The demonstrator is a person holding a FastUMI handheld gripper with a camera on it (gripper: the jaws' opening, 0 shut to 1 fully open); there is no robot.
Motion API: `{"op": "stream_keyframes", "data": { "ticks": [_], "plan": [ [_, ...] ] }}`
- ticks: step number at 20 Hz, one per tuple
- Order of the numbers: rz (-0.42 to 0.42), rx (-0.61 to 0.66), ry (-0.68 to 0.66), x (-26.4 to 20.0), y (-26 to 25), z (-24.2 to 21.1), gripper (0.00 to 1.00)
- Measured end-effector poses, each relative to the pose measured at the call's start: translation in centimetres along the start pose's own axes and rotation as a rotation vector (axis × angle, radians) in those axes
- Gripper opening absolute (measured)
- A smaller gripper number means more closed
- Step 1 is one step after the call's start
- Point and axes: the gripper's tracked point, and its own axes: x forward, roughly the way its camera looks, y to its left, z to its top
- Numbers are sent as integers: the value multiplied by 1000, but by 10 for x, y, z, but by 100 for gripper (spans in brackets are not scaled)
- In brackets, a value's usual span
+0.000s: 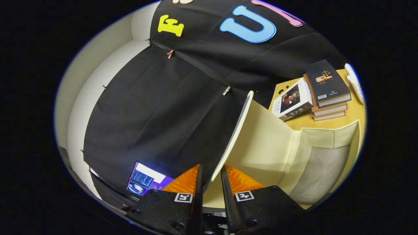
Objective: Open the storage box then place both shoes into the box .Put the left shoe in first, then the right shoe, with the right side of both shoes facing outward in a uniform manner.
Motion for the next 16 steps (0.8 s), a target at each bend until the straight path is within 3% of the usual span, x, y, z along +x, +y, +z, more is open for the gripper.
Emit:
{"op": "stream_keyframes", "data": {
  "ticks": [1, 4, 5, 10, 16],
  "plan": [
    [7, 5, -3, 2, 4, -1, 36],
    [-6, -16, -30, -2, 0, 4, 88],
    [-16, -28, -46, -4, -4, 6, 96],
    [-110, -119, -159, -50, -25, 29, 97],
    [-335, -238, -290, -150, -64, 47, 96]
  ]
}}
